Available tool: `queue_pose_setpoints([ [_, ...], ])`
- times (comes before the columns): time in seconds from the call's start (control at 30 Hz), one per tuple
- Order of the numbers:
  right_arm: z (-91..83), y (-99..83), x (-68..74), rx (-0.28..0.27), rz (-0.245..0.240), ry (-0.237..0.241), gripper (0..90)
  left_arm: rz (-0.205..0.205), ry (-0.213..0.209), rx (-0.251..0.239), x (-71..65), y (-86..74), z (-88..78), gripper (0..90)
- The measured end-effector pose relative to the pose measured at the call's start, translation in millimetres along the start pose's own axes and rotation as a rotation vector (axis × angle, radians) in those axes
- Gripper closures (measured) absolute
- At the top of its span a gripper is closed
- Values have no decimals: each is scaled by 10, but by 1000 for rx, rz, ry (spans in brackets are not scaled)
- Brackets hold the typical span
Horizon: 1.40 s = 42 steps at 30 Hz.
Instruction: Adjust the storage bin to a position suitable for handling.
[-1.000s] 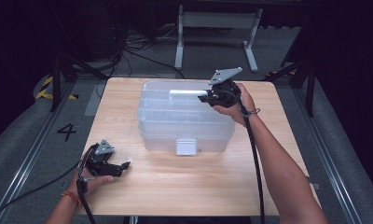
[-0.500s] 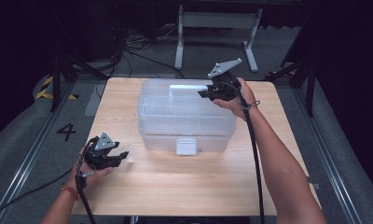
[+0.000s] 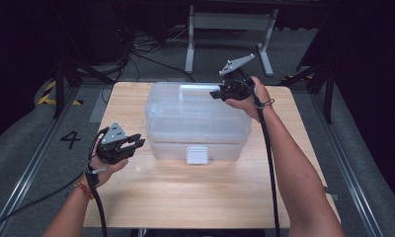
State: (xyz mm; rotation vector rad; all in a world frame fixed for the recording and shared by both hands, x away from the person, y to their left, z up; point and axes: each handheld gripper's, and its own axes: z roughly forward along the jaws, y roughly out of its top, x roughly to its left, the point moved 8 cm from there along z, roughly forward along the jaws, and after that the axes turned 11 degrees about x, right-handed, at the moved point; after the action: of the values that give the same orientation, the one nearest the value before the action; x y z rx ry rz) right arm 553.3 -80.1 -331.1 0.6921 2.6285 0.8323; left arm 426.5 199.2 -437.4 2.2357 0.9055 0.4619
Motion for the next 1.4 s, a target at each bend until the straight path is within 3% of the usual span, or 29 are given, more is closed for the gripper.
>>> queue_pose_setpoints([
  [0.2, -9, 29, -16, 12, 2, -15, 724, -9, -10, -2, -40, 48, 68, 788],
  [0.6, -14, 43, -13, 17, -2, -39, 719, -29, -17, -74, -47, 157, 79, 898],
  [0.8, -14, 30, -4, 9, 6, -48, 710, -30, -17, -74, -46, 161, 81, 900],
  [0.9, -33, 30, -3, 3, 7, -74, 684, -29, -16, -74, -46, 161, 80, 900],
  [0.97, -53, 25, -14, -4, 16, -90, 632, -30, -18, -76, -45, 161, 78, 900],
  [1.23, -212, -40, -7, -44, 18, -125, 587, -19, -11, -72, -41, 161, 76, 900],
  [1.4, -406, -159, -36, -103, 48, -136, 581, -11, -6, -65, -38, 155, 76, 900],
])
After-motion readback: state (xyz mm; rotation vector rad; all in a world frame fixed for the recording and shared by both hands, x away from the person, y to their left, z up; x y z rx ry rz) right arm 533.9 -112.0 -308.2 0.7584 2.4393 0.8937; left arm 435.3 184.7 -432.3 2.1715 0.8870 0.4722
